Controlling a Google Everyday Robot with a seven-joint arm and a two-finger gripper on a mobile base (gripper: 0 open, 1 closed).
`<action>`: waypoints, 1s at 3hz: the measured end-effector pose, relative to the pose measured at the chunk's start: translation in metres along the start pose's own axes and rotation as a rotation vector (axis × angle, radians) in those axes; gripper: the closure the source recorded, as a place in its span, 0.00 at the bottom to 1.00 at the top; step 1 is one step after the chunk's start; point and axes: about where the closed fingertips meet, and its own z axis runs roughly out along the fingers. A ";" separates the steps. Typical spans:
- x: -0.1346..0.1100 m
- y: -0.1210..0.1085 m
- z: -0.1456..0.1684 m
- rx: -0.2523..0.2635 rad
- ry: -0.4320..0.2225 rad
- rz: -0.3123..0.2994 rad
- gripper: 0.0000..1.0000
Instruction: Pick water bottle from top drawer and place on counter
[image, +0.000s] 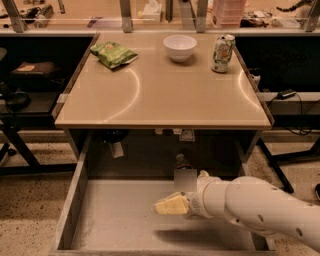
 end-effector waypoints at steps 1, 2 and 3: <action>0.015 -0.006 0.020 0.058 0.028 -0.008 0.00; 0.029 -0.016 0.030 0.098 0.049 0.003 0.00; 0.032 -0.018 0.035 0.112 0.054 0.001 0.04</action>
Offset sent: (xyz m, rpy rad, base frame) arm 0.0129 -0.0144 -0.0686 -0.1267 0.0250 -0.1140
